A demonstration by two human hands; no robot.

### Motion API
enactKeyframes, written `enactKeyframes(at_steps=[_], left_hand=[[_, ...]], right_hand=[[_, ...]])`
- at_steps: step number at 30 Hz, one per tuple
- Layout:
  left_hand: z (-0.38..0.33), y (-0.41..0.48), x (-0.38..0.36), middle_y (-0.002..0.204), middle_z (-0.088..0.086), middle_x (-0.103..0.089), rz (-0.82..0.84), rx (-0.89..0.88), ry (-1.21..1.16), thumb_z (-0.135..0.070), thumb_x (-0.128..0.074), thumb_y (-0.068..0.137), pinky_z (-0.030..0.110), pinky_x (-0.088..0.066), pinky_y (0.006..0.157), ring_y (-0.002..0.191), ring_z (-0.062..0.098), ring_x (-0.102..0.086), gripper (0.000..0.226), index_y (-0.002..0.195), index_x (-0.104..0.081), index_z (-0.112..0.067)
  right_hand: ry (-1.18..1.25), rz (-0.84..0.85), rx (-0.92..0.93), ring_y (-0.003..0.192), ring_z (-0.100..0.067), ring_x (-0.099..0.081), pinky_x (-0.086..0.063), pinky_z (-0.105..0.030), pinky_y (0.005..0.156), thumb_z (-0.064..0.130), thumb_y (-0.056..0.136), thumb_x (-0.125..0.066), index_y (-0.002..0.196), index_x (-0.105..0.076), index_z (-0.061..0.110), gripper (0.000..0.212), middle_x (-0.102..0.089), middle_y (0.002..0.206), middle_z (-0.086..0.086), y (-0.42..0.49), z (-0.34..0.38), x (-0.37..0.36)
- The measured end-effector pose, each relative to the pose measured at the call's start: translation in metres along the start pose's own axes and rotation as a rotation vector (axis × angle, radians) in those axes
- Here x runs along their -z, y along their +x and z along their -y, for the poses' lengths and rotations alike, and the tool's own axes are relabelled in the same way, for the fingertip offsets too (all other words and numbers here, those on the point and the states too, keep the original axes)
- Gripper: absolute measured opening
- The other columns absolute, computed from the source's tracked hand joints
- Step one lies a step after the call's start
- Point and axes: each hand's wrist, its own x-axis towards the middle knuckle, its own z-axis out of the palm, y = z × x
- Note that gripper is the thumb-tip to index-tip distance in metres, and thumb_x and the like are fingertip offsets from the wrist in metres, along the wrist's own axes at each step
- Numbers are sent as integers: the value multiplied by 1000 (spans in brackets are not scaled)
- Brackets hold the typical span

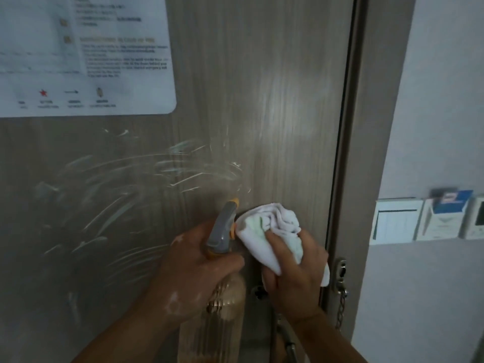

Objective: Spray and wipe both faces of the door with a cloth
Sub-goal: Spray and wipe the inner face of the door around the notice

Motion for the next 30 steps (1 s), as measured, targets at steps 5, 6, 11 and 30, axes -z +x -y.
enactKeyframes(at_steps=[5, 6, 11, 30], left_hand=[[1, 3, 7, 52, -7, -56, -17, 21, -55, -21, -80, 60, 45, -50, 53, 50, 16, -54, 36, 94, -72, -29], [2, 3, 8, 53, -4, -56, -10, 28, -76, -18, -81, 61, 46, -51, 52, 51, 20, -55, 35, 94, -72, -29], [4, 7, 14, 47, -7, -48, 15, 27, -89, -7, -83, 70, 23, -40, 43, 45, 11, -45, 29, 63, -66, -30], [22, -2, 26, 49, -8, -48, 25, 31, -56, 0, -78, 75, 25, -41, 47, 47, 12, -44, 28, 91, -71, -21]], right_hand=[[9, -86, -70, 121, -39, -49, -40, -47, 96, 30, 87, -65, 138, -58, 27, 51, -47, 139, -22, 81, 7, 6], [6, -131, -106, 121, -41, -49, -39, -46, 98, 28, 86, -64, 139, -60, 25, 53, -48, 141, -24, 111, 11, 9], [48, -271, -161, 124, -37, -54, -46, -53, 101, 30, 87, -61, 137, -65, 22, 51, -52, 142, -21, 241, 18, 17], [25, -158, -174, 127, -37, -47, -41, -45, 104, 22, 93, -63, 142, -56, 21, 50, -41, 144, -18, 92, 21, 1]])
